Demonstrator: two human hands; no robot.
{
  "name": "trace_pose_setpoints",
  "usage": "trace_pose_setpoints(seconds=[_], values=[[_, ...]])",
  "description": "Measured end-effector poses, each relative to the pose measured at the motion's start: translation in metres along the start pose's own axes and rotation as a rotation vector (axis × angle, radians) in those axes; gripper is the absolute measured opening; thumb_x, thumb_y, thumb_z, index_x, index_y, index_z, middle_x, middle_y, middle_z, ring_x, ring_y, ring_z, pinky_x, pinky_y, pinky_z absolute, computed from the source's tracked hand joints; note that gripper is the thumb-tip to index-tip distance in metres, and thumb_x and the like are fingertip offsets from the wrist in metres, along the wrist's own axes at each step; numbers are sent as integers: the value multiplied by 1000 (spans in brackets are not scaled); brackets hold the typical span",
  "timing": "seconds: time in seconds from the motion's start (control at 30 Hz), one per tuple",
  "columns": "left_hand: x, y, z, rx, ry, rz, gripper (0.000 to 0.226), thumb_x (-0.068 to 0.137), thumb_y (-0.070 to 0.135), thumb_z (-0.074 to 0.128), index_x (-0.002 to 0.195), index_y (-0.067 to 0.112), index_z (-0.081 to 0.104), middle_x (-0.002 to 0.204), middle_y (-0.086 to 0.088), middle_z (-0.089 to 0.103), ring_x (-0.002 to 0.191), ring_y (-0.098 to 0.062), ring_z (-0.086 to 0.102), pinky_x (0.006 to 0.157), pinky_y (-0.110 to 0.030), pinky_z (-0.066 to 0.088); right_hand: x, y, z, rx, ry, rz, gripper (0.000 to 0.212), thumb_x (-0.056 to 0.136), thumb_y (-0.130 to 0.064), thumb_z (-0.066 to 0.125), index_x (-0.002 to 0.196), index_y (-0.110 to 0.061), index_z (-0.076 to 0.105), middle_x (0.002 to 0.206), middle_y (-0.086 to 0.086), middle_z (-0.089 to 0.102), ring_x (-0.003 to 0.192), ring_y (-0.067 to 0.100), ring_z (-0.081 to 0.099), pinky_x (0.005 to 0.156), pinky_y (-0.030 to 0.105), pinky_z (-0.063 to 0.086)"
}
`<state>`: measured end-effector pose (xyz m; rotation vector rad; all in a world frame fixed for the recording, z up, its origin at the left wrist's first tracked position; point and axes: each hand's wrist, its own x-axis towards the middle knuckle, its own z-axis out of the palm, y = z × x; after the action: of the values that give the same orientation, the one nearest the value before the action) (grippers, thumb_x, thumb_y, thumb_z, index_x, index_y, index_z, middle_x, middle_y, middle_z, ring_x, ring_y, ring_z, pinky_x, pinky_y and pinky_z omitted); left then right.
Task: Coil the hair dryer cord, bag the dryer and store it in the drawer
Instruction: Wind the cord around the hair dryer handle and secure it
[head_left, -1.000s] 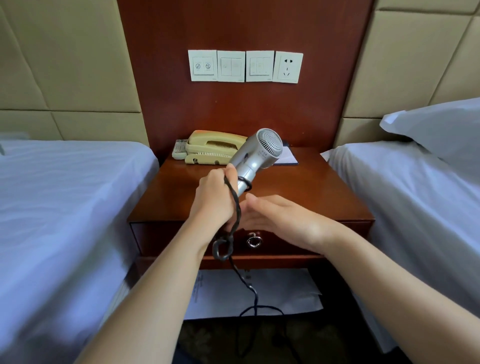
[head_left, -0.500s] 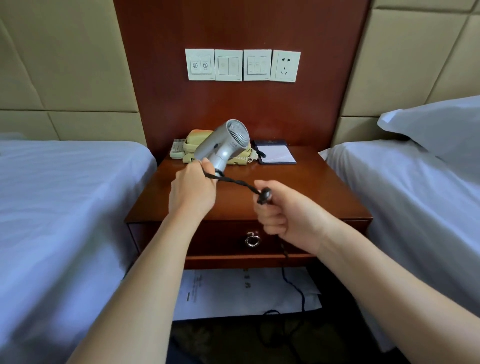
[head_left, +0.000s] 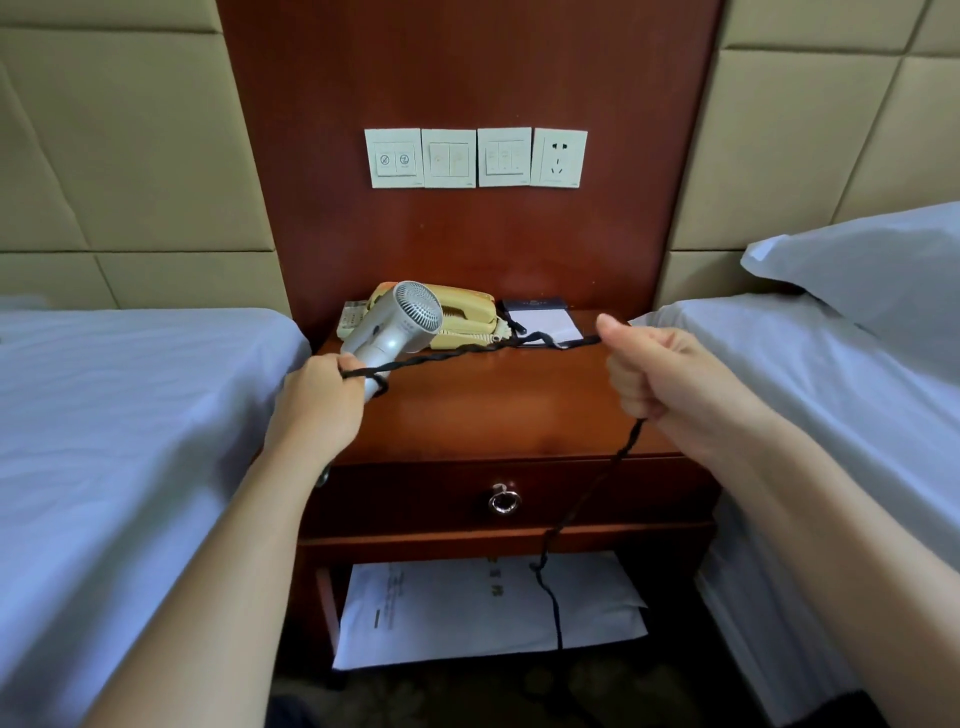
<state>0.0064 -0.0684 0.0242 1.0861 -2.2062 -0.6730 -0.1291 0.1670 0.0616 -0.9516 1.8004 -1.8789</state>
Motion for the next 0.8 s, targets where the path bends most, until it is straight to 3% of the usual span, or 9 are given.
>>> trace_pose_setpoints(seconds=[0.1, 0.17, 0.23, 0.37, 0.47, 0.57, 0.67, 0.73, 0.8], values=[[-2, 1, -5, 13, -47, 57, 30, 88, 24, 36, 100, 18, 63, 96, -16, 69, 83, -39, 63, 72, -41, 52, 12, 1, -13, -28, 145, -46, 54, 94, -29, 52, 48, -26, 24, 43, -11, 19, 39, 6, 13, 39, 19, 11], [-5, 7, -6, -89, -168, 90, 25, 91, 18, 38, 89, 15, 63, 79, -15, 67, 53, -26, 58, 48, -26, 45, 21, 4, -17, -109, 239, -96, 55, 89, -36, 57, 48, -26, 22, 48, -5, 16, 44, 10, 12, 46, 28, 10], [-10, 16, -8, -217, -304, 53, 24, 94, 19, 40, 84, 12, 61, 68, -14, 65, 38, -19, 46, 36, -18, 31, 28, 5, -19, -198, 290, -151, 52, 84, -43, 57, 54, -21, 21, 57, 1, 14, 50, 14, 11, 53, 35, 8], [-17, 23, -9, -254, -570, 24, 31, 95, 23, 37, 83, 3, 57, 58, -12, 63, 33, -17, 41, 36, -17, 28, 42, 13, -26, -330, 379, -223, 48, 91, -37, 55, 59, -14, 29, 47, -10, 14, 44, 7, 12, 42, 23, 10], [-27, 28, -9, -300, -801, 35, 36, 96, 24, 36, 79, -2, 54, 56, -15, 61, 33, -17, 39, 35, -17, 27, 51, 20, -34, -452, 430, -231, 50, 91, -40, 54, 56, -15, 27, 49, -7, 15, 45, 8, 13, 45, 26, 13], [-34, 35, -9, -482, -955, 35, 40, 97, 23, 32, 75, -3, 54, 59, -18, 56, 32, -17, 37, 36, -16, 25, 55, 31, -42, -525, 449, -204, 56, 90, -41, 54, 50, -21, 20, 45, -7, 17, 44, 9, 16, 48, 29, 15], [-35, 39, -12, -745, -1094, -34, 40, 91, 25, 31, 79, -1, 59, 59, -14, 55, 30, -14, 36, 35, -15, 23, 54, 45, -48, -617, 414, -128, 55, 91, -42, 52, 48, -18, 27, 34, -5, 24, 43, 11, 23, 48, 30, 20], [-33, 39, -14, -913, -1127, -70, 44, 80, 32, 34, 74, 6, 68, 56, -9, 54, 27, -12, 35, 33, -13, 23, 52, 53, -46, -781, 372, -92, 52, 92, -43, 49, 52, -14, 30, 41, -3, 27, 51, 18, 28, 52, 32, 23], [-28, 34, -14, -1067, -1052, -92, 46, 76, 34, 34, 67, 10, 72, 55, -7, 53, 26, -11, 35, 30, -11, 25, 46, 57, -39, -931, 301, -78, 53, 92, -44, 46, 54, -13, 29, 47, 1, 29, 52, 21, 31, 52, 33, 25]])
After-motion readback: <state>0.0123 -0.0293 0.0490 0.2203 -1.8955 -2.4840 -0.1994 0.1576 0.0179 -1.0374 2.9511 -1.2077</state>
